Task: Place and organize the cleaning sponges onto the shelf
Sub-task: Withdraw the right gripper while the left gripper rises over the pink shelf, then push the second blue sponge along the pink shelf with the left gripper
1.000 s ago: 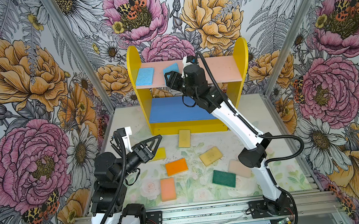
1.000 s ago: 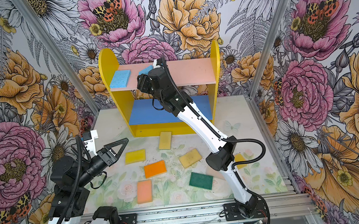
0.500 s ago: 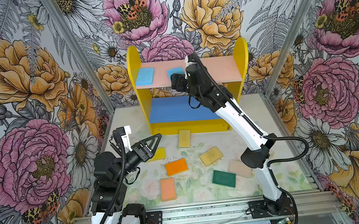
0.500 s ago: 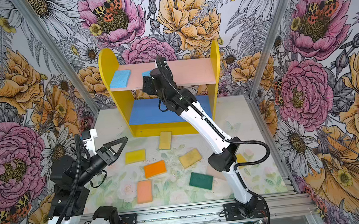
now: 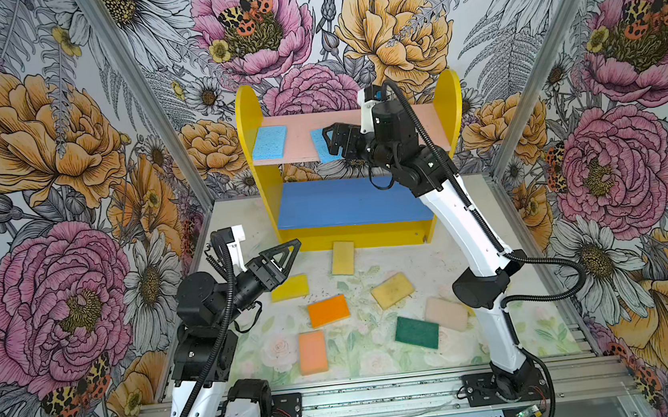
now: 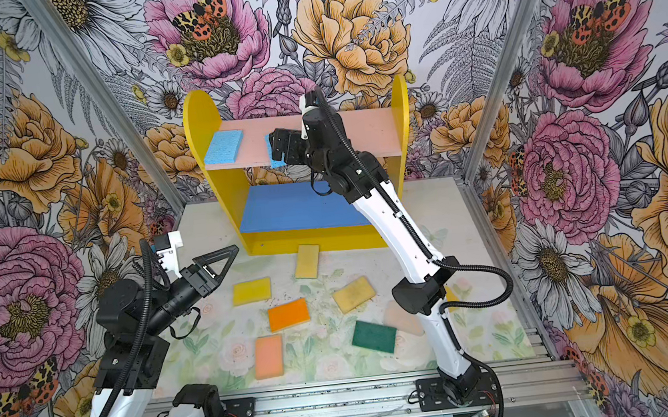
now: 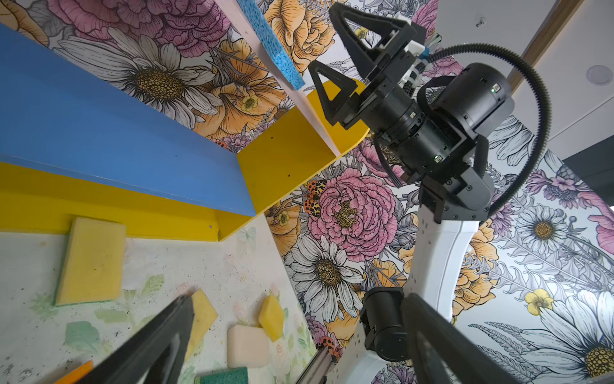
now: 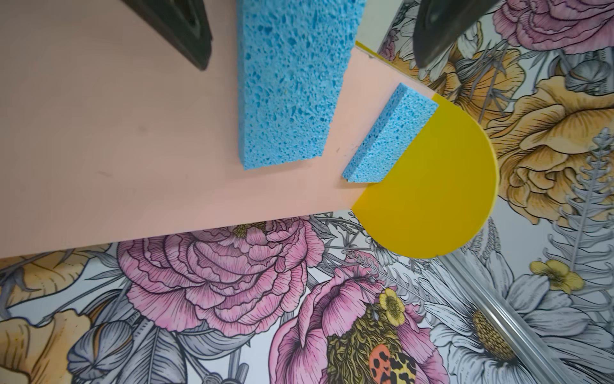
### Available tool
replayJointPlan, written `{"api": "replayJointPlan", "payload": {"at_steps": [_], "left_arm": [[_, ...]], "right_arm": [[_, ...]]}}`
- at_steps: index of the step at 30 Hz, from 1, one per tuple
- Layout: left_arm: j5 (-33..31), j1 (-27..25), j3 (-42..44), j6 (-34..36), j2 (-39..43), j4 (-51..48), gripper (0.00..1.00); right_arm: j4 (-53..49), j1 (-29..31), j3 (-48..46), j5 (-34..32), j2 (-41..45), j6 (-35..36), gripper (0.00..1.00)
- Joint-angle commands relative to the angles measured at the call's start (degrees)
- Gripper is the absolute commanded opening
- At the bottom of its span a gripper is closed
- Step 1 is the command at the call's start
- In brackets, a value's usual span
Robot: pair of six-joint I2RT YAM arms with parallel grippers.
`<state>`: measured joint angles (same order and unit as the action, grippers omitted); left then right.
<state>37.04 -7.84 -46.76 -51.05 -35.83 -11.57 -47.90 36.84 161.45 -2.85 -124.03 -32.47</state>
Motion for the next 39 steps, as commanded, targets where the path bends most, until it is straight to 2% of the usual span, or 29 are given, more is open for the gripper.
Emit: {"api": "replayJointPlan", "payload": {"at_steps": [1,4,7,10,13,17,21,26,30,33,39], "left_arm": [[-1.08,-2.14,-4.35,-0.01,-3.44,3.72,0.99],[-5.03,-9.78,-10.98,3.28,-9.95,3.75,0.99],[-9.75,-18.41,-19.58,7.01,-18.20,3.25,0.99],[-11.35,-23.34,-29.14,9.15,-27.26,3.20,0.99],[-10.88,-25.47,-38.60,9.87,-36.35,3.30,0.99],[-7.70,-26.26,-51.56,8.73,-48.99,3.01,0.99],[-6.23,-27.31,-67.64,9.13,-62.03,-1.03,0.99],[-5.15,-27.37,-90.33,9.84,-77.94,-8.60,0.99],[-3.31,-25.41,-107.88,6.96,-89.58,-11.37,0.99],[-2.98,-22.92,-112.89,4.78,-93.98,-11.11,0.99],[-1.93,-19.18,-109.44,3.60,-94.04,-8.98,0.99]], "right_arm": [[0.88,-0.80,0.92,6.94,4.09,-1.56,0.96],[0.85,-1.39,-4.96,7.10,10.47,-0.87,0.96],[0.97,-1.77,-14.78,6.54,18.67,0.21,0.96],[1.05,-1.77,-26.36,4.66,28.36,1.70,0.96],[1.05,-1.93,-39.01,3.18,38.25,2.91,0.96],[1.21,-2.43,-53.99,1.88,49.83,2.95,0.96],[1.14,-2.99,-65.21,3.75,57.92,2.33,0.96],[1.14,-3.59,-72.28,6.09,62.26,2.07,0.96],[1.14,-4.12,-74.23,7.70,63.70,2.48,0.97],[1.10,-4.32,-74.69,8.48,64.34,2.81,0.97],[1.19,-4.93,-74.93,8.40,65.14,3.82,0.97]]}}
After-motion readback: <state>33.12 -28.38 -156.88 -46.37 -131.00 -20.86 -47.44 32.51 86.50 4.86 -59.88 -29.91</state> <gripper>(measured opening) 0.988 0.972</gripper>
